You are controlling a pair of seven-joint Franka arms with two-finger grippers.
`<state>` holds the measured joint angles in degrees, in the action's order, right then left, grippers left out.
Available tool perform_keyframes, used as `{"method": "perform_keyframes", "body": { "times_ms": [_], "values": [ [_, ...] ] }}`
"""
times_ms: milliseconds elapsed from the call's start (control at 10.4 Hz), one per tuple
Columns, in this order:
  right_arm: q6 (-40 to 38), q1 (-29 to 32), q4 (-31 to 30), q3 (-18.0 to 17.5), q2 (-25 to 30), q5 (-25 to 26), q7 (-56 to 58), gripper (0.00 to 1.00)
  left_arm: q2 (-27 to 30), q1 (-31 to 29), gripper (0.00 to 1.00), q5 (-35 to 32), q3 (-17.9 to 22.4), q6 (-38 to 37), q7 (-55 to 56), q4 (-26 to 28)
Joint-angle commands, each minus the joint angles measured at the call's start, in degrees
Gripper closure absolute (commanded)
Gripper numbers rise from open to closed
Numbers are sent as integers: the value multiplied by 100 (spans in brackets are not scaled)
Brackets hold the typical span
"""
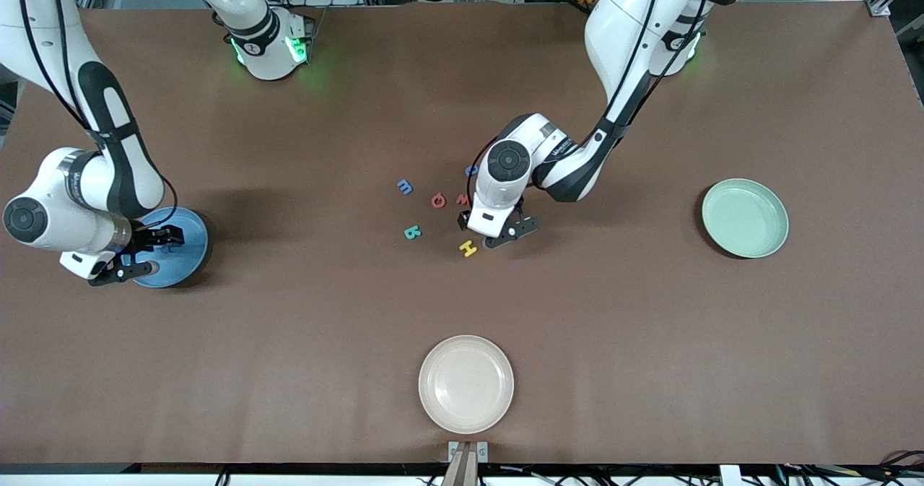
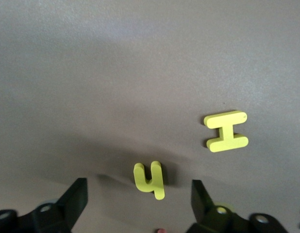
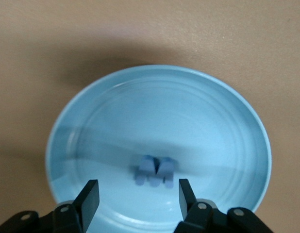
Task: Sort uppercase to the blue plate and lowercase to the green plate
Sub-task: 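Lower the M onto the blue plate and open the right gripper, then grasp the yellow h with the left gripper while the right gripper withdraws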
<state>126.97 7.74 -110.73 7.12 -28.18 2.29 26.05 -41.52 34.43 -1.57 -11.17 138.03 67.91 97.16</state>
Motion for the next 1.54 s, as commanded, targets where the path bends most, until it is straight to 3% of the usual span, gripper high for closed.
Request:
{"method": "perform_keyframes", "body": {
  "times_ms": [0,192,384,673,1057,1442],
  "values": [
    [-698,-71,349,-131,154,-97,-362,26,-58,116,12,-142,97,58,214,-57],
    [-822,-80,394,-368,233,-88,-862,27,-66,151,18,-142,97,58,223,-48],
    [-971,-194,394,-606,277,-88,-1512,27,-58,195,32,-151,141,31,223,-31],
    [-1288,-290,552,-1089,295,-88,-2566,27,-66,195,33,-212,202,31,214,-57],
    [-1254,-755,544,-1354,278,-88,-3763,27,-127,186,36,-221,203,49,179,-101],
    [-1166,-1414,535,-1371,199,-97,-5036,28,-180,222,51,-204,203,58,223,-145]
  ]
}}
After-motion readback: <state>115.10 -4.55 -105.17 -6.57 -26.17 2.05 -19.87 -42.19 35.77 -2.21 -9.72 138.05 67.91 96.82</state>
